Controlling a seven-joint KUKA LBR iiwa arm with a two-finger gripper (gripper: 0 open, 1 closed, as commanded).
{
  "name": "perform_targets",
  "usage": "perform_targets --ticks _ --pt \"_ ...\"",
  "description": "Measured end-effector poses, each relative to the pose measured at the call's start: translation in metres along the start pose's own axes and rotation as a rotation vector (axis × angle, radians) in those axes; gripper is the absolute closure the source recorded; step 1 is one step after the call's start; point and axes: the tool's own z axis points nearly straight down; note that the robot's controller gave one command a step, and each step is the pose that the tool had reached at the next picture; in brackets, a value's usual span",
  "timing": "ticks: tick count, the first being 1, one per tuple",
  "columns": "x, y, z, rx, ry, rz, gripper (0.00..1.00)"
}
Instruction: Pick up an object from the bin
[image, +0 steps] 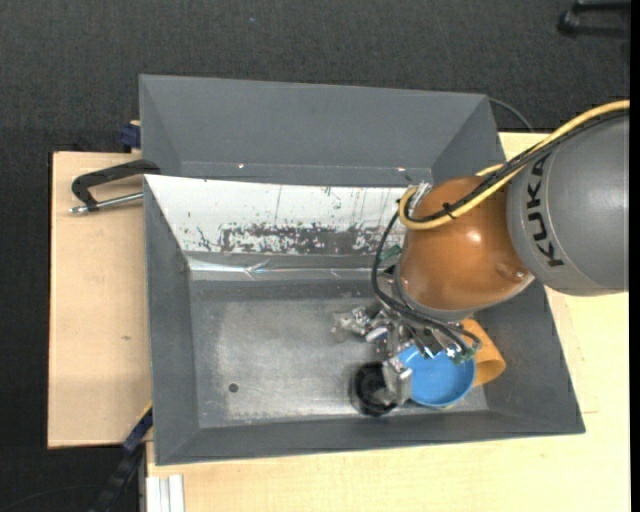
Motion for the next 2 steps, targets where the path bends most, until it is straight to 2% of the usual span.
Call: perform_targets --ticks 1,2 --pt "0.0 0.0 0.0 0.0 0.0 0.0 0.0" --pt "-0.005 -0.002 0.021 -0.002 -0.001 -0.938 0.0"
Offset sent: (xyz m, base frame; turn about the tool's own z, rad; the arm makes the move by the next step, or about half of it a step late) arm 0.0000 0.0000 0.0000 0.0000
